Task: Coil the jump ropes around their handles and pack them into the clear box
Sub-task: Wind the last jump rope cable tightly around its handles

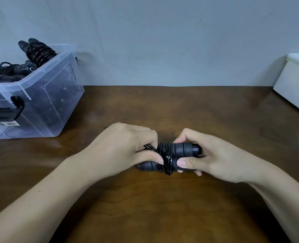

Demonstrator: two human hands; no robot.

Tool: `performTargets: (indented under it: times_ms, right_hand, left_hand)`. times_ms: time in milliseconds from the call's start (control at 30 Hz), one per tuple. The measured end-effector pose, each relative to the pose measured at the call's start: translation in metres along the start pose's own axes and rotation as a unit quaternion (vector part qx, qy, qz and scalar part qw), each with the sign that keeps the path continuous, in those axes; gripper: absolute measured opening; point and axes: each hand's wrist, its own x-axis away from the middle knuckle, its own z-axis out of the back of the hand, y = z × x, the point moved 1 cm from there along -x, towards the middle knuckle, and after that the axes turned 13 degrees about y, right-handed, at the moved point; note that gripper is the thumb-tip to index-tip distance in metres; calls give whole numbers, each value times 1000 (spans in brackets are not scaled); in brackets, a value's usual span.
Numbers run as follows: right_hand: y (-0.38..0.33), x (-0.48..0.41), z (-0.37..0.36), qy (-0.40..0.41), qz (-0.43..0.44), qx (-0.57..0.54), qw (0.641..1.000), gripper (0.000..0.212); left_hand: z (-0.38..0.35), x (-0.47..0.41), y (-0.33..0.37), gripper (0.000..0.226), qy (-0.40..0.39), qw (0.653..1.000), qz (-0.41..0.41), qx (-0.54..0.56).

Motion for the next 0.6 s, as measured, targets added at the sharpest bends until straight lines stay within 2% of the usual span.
performTargets:
  times_ms: [200,333,433,500,600]
  right_hand:
    - [-15,6,-4,-62,13,-78,995,23]
    - [-21,10,-2,-115,11,-120,986,23]
    - [-26,11,-6,-150,8,-165,975,19]
    - [-27,11,-9,-157,19,-182,971,17]
    - [-24,11,-7,-124,32,-197,972,18]
  left_hand:
    - [10,-2,-5,35,-8,980,107,168]
    - [4,0,-1,37,-26,964,135,228]
    - [-2,2,-7,35,-40,938,164,302]
    - [-8,4,-9,34,-48,919,177,349]
    - [-16,2,-9,28,-28,892,200,404]
